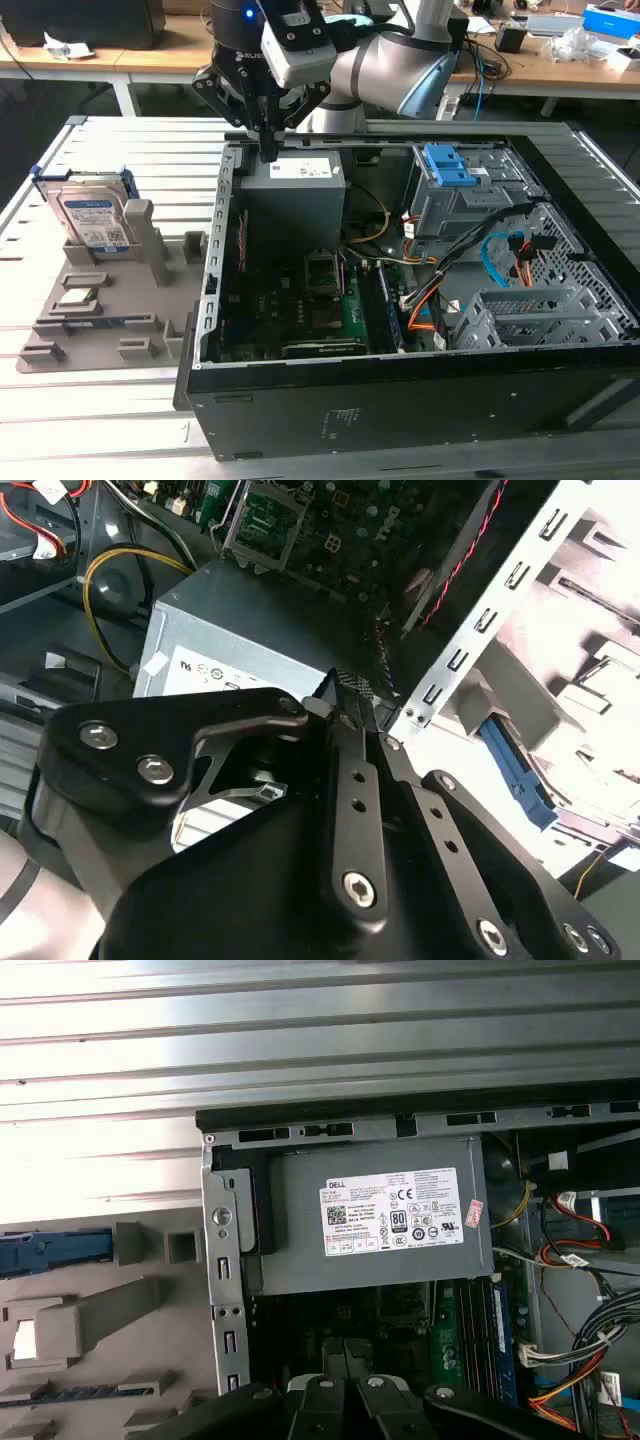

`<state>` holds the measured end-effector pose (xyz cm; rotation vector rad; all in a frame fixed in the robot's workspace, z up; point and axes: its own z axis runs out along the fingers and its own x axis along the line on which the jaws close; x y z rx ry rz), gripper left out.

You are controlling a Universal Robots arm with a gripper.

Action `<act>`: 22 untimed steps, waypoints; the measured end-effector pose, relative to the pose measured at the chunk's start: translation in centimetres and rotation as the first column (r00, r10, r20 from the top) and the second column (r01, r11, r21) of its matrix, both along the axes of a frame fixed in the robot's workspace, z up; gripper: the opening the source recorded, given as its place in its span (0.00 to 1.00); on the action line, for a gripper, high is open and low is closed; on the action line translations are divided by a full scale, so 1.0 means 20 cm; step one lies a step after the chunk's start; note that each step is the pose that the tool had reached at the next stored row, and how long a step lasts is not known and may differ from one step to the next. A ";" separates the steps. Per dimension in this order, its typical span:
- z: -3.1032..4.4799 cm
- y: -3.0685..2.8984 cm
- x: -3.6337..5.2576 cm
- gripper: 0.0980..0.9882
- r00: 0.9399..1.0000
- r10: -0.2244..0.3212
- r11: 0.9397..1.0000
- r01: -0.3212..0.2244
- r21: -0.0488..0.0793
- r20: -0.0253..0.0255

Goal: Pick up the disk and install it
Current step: 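Reach for the disk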

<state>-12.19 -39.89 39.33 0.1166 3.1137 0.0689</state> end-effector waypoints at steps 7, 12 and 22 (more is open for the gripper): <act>0.000 0.000 -0.100 0.01 1.000 0.000 1.000 0.000 0.000 0.000; 0.000 0.000 -0.169 0.01 1.000 0.000 1.000 0.000 0.000 0.000; 0.000 0.000 -0.286 0.01 1.000 0.000 1.000 0.000 0.000 0.000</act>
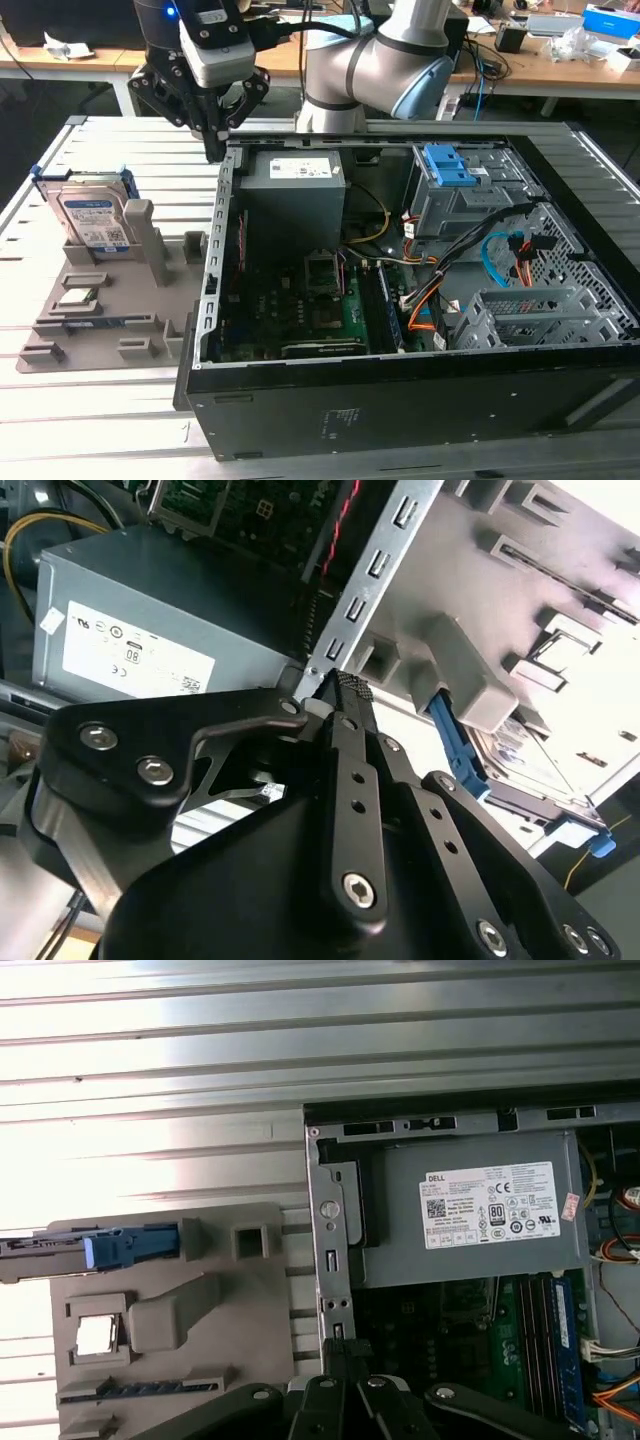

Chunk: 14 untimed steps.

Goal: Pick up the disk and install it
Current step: 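Reach for the disk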

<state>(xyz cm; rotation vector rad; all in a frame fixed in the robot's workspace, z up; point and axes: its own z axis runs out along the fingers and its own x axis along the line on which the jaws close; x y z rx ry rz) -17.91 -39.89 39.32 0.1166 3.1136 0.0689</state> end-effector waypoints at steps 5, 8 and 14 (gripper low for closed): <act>0.000 0.000 -0.069 0.01 1.000 0.000 1.000 0.000 0.000 0.000; 0.000 0.000 -0.121 0.01 1.000 0.000 1.000 0.000 0.000 0.000; 0.000 0.000 -0.213 0.01 1.000 0.000 1.000 0.000 0.000 0.000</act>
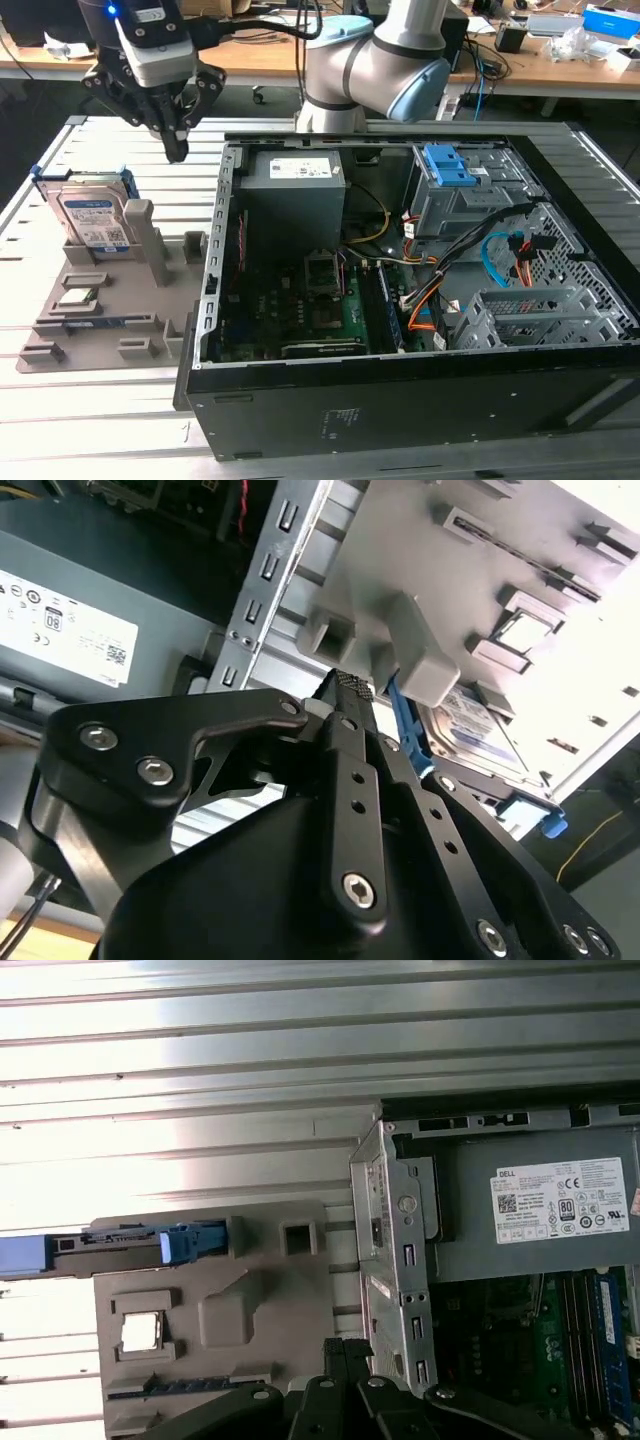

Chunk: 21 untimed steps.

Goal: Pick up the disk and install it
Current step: 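Reach for the disk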

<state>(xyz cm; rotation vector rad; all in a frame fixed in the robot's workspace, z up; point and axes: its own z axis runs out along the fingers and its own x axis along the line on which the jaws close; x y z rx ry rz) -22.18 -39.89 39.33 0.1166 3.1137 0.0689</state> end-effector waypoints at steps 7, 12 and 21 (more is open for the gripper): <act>0.000 0.000 -0.089 0.01 1.000 0.000 1.000 0.000 0.000 0.000; 0.000 0.000 -0.146 0.01 1.000 0.000 1.000 0.000 0.000 0.000; 0.000 0.000 -0.222 0.01 1.000 0.000 1.000 0.000 0.000 0.000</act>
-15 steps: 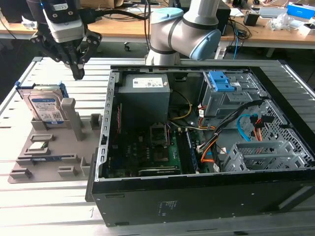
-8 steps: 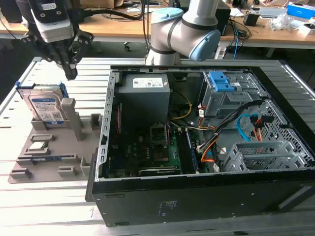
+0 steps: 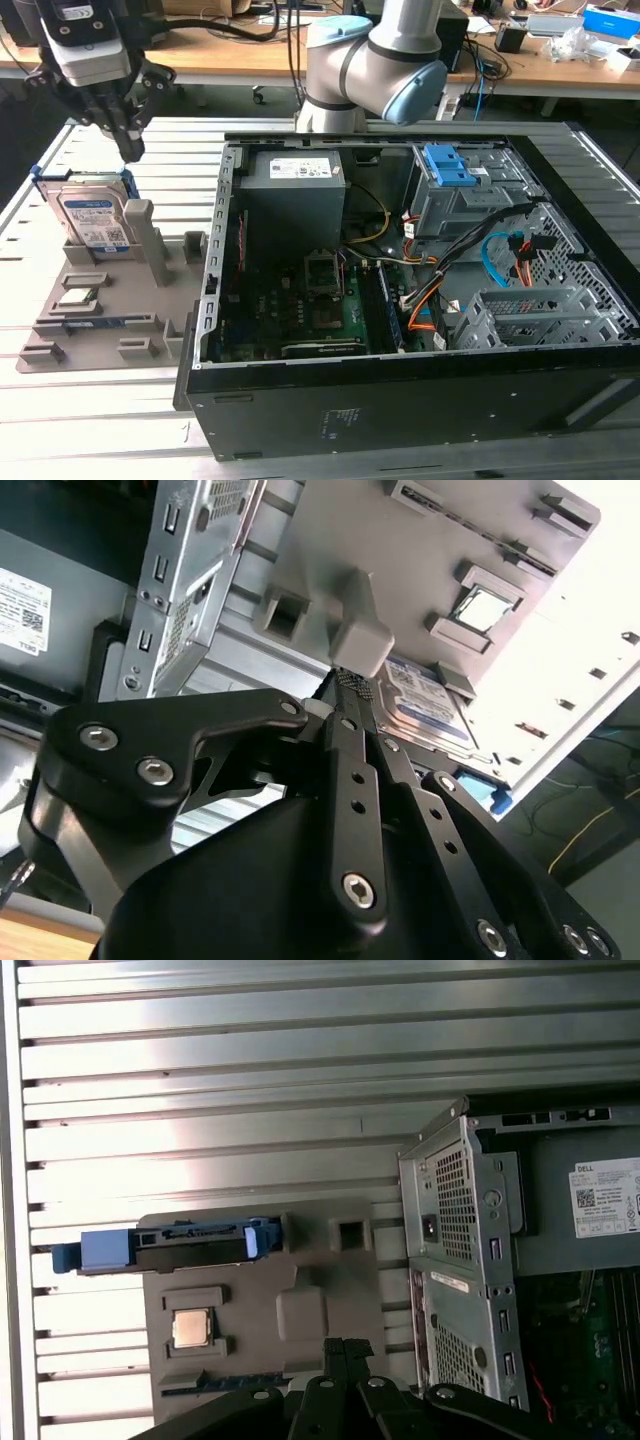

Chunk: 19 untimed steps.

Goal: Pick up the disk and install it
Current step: 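Reach for the disk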

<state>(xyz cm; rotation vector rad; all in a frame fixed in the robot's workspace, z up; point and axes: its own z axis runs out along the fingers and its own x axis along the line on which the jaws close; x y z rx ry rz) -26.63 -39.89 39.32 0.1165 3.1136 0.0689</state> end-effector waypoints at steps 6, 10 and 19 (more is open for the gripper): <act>0.000 0.000 -0.058 0.01 1.000 0.000 1.000 0.000 0.000 0.000; 0.000 0.000 -0.099 0.01 1.000 0.000 1.000 0.000 0.000 0.000; 0.000 0.000 -0.212 0.01 1.000 0.000 1.000 0.000 0.000 0.000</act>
